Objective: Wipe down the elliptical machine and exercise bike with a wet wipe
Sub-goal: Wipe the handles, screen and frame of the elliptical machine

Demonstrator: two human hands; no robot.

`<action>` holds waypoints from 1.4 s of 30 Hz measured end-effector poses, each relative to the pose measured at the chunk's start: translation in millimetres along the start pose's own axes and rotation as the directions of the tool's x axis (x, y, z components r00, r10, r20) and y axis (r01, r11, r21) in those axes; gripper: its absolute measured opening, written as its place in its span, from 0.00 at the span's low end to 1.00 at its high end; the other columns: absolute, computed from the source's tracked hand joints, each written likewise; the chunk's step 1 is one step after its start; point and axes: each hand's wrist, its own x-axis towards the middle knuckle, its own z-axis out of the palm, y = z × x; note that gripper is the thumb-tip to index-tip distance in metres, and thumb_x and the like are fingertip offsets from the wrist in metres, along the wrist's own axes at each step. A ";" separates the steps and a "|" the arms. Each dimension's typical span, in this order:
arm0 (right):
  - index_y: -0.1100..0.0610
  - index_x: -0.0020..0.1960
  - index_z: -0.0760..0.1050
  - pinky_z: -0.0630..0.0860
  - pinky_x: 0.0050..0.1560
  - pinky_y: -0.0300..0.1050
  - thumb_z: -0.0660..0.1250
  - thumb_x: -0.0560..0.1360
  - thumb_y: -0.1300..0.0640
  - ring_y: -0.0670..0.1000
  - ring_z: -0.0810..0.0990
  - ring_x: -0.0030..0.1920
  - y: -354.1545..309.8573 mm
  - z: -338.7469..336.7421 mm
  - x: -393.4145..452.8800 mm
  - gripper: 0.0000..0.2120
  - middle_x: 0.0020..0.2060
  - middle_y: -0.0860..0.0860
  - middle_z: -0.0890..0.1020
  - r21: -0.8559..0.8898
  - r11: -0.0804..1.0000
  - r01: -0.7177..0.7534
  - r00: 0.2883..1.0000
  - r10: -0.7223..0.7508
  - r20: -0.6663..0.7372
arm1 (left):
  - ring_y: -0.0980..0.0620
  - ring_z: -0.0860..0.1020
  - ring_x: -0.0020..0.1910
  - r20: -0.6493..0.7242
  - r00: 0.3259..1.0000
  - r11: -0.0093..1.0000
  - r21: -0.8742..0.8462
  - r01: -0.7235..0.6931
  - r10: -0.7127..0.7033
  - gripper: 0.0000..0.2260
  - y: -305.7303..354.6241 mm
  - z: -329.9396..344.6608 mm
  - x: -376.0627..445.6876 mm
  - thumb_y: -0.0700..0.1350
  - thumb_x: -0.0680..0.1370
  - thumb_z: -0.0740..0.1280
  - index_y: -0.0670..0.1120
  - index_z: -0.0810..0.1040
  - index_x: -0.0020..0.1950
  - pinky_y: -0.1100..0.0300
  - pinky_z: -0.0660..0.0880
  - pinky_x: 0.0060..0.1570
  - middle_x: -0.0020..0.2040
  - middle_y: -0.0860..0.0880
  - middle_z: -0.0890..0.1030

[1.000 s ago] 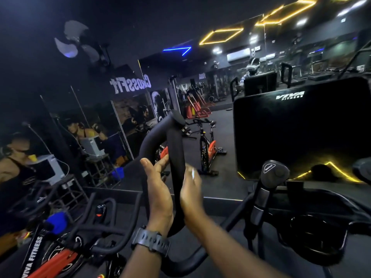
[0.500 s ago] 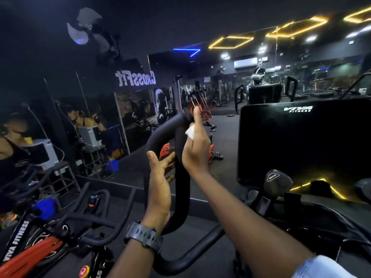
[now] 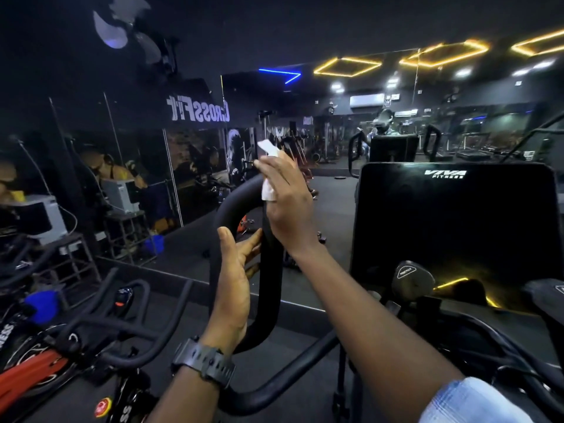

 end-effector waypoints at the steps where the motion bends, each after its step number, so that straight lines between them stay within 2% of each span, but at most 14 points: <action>1: 0.63 0.67 0.75 0.67 0.72 0.48 0.62 0.76 0.70 0.55 0.72 0.69 3.4 -2.0 -5.2 0.20 0.65 0.56 0.78 -0.010 1.000 0.005 1.000 -0.005 -0.009 | 0.56 0.76 0.69 0.009 1.000 1.000 0.001 0.001 -0.001 0.45 -0.4 -1.0 0.2 0.78 0.72 0.43 0.50 0.77 0.72 0.47 0.65 0.76 0.66 0.53 0.81; 4: 0.65 0.67 0.75 0.65 0.71 0.34 0.58 0.78 0.67 0.53 0.75 0.67 -3.1 -0.2 2.4 0.18 0.65 0.58 0.78 0.122 0.978 -0.171 0.981 0.180 -0.070 | 0.57 0.76 0.69 0.026 1.000 1.000 0.013 0.008 -0.009 0.45 -0.1 -2.9 0.8 0.78 0.72 0.43 0.51 0.76 0.72 0.48 0.64 0.76 0.67 0.54 0.81; 7: 0.61 0.62 0.79 0.64 0.54 0.19 0.57 0.78 0.64 0.50 0.80 0.57 -12.9 -2.5 19.8 0.17 0.57 0.54 0.83 0.332 0.833 -0.443 0.858 0.501 -0.113 | 0.57 0.76 0.68 0.023 1.000 1.000 0.003 0.012 -0.012 0.48 0.7 -1.8 0.9 0.81 0.69 0.45 0.50 0.76 0.73 0.49 0.64 0.76 0.66 0.54 0.81; 9: 0.57 0.63 0.79 0.64 0.49 0.19 0.57 0.79 0.61 0.48 0.80 0.55 -14.6 -3.3 12.9 0.17 0.56 0.52 0.84 0.360 0.772 -0.524 0.790 0.599 -0.135 | 0.58 0.76 0.68 0.018 1.000 1.000 -0.004 0.015 -0.015 0.48 1.7 -2.0 -0.3 0.80 0.67 0.46 0.51 0.77 0.71 0.50 0.65 0.75 0.65 0.54 0.82; 13: 0.62 0.67 0.76 0.65 0.62 0.25 0.57 0.78 0.66 0.46 0.76 0.62 -26.5 -6.1 -29.7 0.19 0.62 0.54 0.80 0.254 0.860 -0.443 0.841 0.496 -0.214 | 0.58 0.76 0.68 0.023 1.000 1.000 -0.001 0.017 -0.017 0.45 2.1 -2.3 -1.7 0.81 0.67 0.46 0.55 0.78 0.68 0.48 0.65 0.76 0.65 0.55 0.82; 16: 0.64 0.67 0.75 0.65 0.69 0.32 0.59 0.77 0.67 0.51 0.75 0.67 -6.8 -12.4 -5.9 0.20 0.64 0.57 0.79 0.190 0.923 -0.334 0.934 0.352 -0.064 | 0.57 0.75 0.69 0.000 1.000 1.000 0.010 0.025 -0.025 0.46 1.2 -0.3 0.0 0.81 0.69 0.46 0.53 0.77 0.71 0.48 0.64 0.76 0.67 0.55 0.81; 19: 0.61 0.68 0.75 0.67 0.68 0.34 0.59 0.77 0.61 0.47 0.76 0.65 2.1 -20.4 13.8 0.21 0.64 0.54 0.79 0.191 0.922 -0.338 0.941 0.334 0.054 | 0.54 0.75 0.69 -0.007 1.000 0.999 0.022 0.028 -0.028 0.46 -1.0 1.3 2.4 0.80 0.69 0.44 0.54 0.76 0.73 0.47 0.63 0.76 0.68 0.53 0.79; 22: 0.59 0.67 0.76 0.68 0.50 0.24 0.58 0.76 0.63 0.42 0.79 0.53 -5.0 -20.0 -12.8 0.21 0.56 0.53 0.84 0.178 0.904 -0.388 0.914 0.403 -0.053 | 0.57 0.75 0.69 -0.009 1.000 1.000 0.013 0.001 -0.001 0.44 -1.5 3.5 1.6 0.78 0.72 0.43 0.53 0.75 0.73 0.50 0.64 0.75 0.69 0.53 0.79; 25: 0.59 0.50 0.81 0.59 0.33 0.36 0.58 0.74 0.64 0.51 0.75 0.34 -21.3 -13.5 -63.7 0.13 0.34 0.56 0.82 0.157 0.835 -0.527 0.841 0.539 -0.050 | 0.58 0.76 0.68 -0.010 1.000 1.000 0.001 -0.016 0.016 0.43 -1.8 6.1 1.4 0.76 0.74 0.43 0.50 0.73 0.75 0.58 0.68 0.69 0.68 0.52 0.80; 29: 0.62 0.41 0.77 0.55 0.33 0.41 0.58 0.72 0.61 0.54 0.73 0.35 -32.0 -15.7 -110.9 0.10 0.32 0.62 0.80 0.139 0.718 -0.682 0.732 0.668 0.138 | 0.59 0.81 0.62 0.066 0.998 1.000 -0.010 -0.010 0.010 0.40 9.0 13.0 5.9 0.71 0.74 0.44 0.49 0.75 0.73 0.71 0.76 0.52 0.65 0.50 0.82; 33: 0.64 0.59 0.77 0.67 0.46 0.48 0.60 0.79 0.60 0.63 0.78 0.53 -17.4 -22.0 -49.8 0.12 0.52 0.64 0.82 0.136 0.698 -0.703 0.708 0.666 0.237 | 0.59 0.80 0.64 0.092 0.994 0.998 -0.014 -0.064 0.065 0.36 20.1 21.6 19.5 0.67 0.80 0.41 0.48 0.73 0.75 0.64 0.76 0.63 0.66 0.51 0.82; 36: 0.58 0.69 0.69 0.64 0.48 0.37 0.59 0.81 0.60 0.55 0.76 0.60 -20.3 -14.4 -20.7 0.17 0.61 0.56 0.80 0.304 0.666 -0.681 0.732 0.630 0.261 | 0.59 0.80 0.62 0.094 0.992 0.995 -0.044 -0.085 0.089 0.34 22.5 27.8 15.1 0.63 0.83 0.40 0.46 0.73 0.74 0.69 0.77 0.54 0.65 0.50 0.82; 40: 0.63 0.54 0.77 0.62 0.38 0.38 0.57 0.77 0.58 0.51 0.76 0.41 -25.3 -8.0 -95.7 0.13 0.43 0.58 0.83 0.256 0.741 -0.621 0.783 0.600 0.162 | 0.58 0.81 0.62 0.087 0.993 0.995 -0.068 -0.079 0.085 0.34 12.5 20.9 7.2 0.62 0.84 0.40 0.45 0.73 0.74 0.69 0.77 0.55 0.64 0.49 0.83; 42: 0.65 0.45 0.77 0.61 0.36 0.38 0.56 0.75 0.55 0.46 0.71 0.34 -26.1 -15.7 -158.1 0.16 0.34 0.57 0.79 0.185 0.698 -0.691 0.719 0.638 0.276 | 0.59 0.80 0.63 0.071 0.996 0.998 -0.018 -0.054 0.055 0.36 5.0 12.1 8.7 0.68 0.81 0.42 0.48 0.72 0.75 0.65 0.76 0.62 0.65 0.52 0.82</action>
